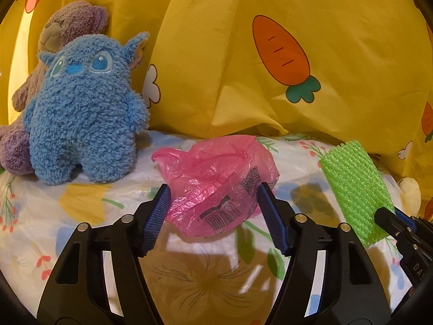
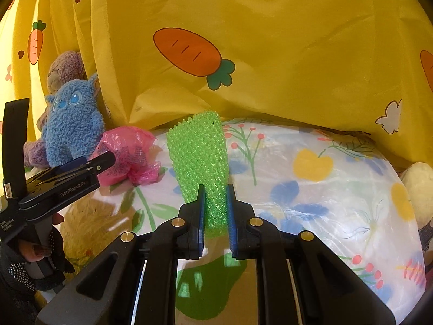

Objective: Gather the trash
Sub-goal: 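Grasp the pink plastic bag with the left tool while the right tool grasps the green mesh, then carry the pink bag and green mesh over the pink bucket with both tools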

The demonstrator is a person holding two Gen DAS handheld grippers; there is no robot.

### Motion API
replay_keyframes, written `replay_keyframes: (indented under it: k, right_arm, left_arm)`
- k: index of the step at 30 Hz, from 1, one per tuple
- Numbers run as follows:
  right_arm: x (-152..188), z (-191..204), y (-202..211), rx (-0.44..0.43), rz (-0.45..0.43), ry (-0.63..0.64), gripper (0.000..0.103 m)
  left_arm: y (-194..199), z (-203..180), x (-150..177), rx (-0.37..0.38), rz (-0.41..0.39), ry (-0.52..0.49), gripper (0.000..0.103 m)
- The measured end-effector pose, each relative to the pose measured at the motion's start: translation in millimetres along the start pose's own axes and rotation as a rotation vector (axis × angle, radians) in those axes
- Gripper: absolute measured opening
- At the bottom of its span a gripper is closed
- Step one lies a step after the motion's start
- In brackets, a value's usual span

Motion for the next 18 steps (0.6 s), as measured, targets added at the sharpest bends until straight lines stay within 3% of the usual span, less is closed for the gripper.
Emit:
replay_keyframes:
  k: [7, 10, 18]
  right_arm:
    - [3, 4, 1, -0.014, -0.007, 0.009, 0.015]
    - [3, 5, 3, -0.013, -0.014, 0.012, 0.015]
    - [4, 10, 21, -0.02, -0.04, 0.024, 0.015]
  left_arm:
    - [-6, -3, 3, 0.048, 0.03, 0.0, 0.008]
    - [-3, -7, 4, 0.055, 0.013, -0.014, 0.0]
    - [35, -12, 8, 0.061, -0.037, -0.013, 0.0]
Point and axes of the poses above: each gripper's, at about its wrist camera, not at the fingertips, and y roughly against the way its jaws point, z to its left, x to its underside, the point moved 2 cm from there along -y, roughly the way its jaws point, and after that the axes turned 1 degree about y, right-handed, at the moved point
